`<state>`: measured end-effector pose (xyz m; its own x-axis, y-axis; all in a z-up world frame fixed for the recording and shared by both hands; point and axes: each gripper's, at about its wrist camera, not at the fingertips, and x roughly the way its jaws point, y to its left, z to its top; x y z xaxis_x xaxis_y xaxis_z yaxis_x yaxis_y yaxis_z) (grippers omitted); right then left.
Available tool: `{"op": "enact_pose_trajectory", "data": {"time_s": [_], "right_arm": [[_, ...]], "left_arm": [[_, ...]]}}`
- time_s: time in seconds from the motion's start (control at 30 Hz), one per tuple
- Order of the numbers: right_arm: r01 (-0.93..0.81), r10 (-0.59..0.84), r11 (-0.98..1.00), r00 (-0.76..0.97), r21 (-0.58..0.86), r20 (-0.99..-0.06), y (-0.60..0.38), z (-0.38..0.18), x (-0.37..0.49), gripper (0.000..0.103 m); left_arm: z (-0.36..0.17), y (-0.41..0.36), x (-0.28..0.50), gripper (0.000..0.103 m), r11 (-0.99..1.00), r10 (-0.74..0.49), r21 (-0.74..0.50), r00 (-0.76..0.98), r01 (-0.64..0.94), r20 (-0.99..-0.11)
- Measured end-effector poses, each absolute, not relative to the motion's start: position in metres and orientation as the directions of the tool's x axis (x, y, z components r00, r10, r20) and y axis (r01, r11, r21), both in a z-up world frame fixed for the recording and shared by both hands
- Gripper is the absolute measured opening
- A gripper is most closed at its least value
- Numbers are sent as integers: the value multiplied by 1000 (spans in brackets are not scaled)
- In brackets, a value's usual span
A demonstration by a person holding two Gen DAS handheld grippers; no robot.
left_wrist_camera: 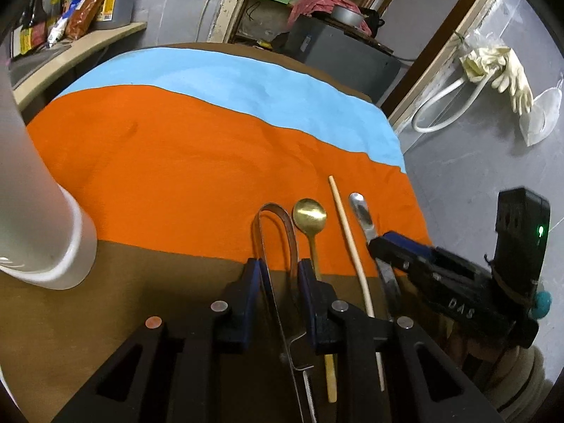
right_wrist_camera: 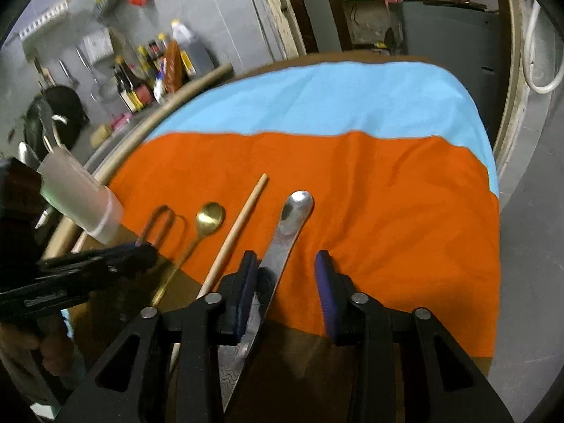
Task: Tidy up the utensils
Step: 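Move both tools down toward the gold tongs and the silver knife, then grasp the gold tongs with the left tool while the right tool grasps the silver knife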
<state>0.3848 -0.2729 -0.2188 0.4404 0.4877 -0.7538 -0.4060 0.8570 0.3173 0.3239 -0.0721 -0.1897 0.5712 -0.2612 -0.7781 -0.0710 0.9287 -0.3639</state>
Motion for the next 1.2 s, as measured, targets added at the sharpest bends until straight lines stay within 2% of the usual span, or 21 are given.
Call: {"op": "enact_pose_trajectory", "data": {"time_s": [0.1,0.17,0.2,0.43,0.87,0.97,1.03,1.2], "right_arm": [[-410,464,865,431,290,-774,-264,-219,391,28],[-418,447,868,421,268,-789,-259,-218,394,26],[-424,442,867,414,261,-796,-256,-217,397,20],[-416,435,868,371,272,-821,-256,-212,398,13],[-456,340,877,366,152,-866,-261,-197,365,12],[-433,353,882,345,186,-870,-266,-199,363,12],[-417,368,883,324,217,-872,-270,-202,366,12],[-427,368,877,301,221,-880,-272,-206,367,14]], "left_arm": [[-188,-70,322,21,933,-251,-351,568,-72,-784],[-188,-70,322,21,935,-248,-347,564,-74,-788],[-189,-70,321,21,935,-247,-346,563,-74,-789],[-189,-69,319,21,940,-244,-333,542,-71,-804],[-190,-77,325,22,958,-226,-284,498,-43,-837],[-188,-82,329,30,963,-235,-271,472,-10,-850],[-187,-84,333,43,958,-261,-288,452,10,-853],[-187,-94,333,44,972,-224,-234,447,32,-866]]}}
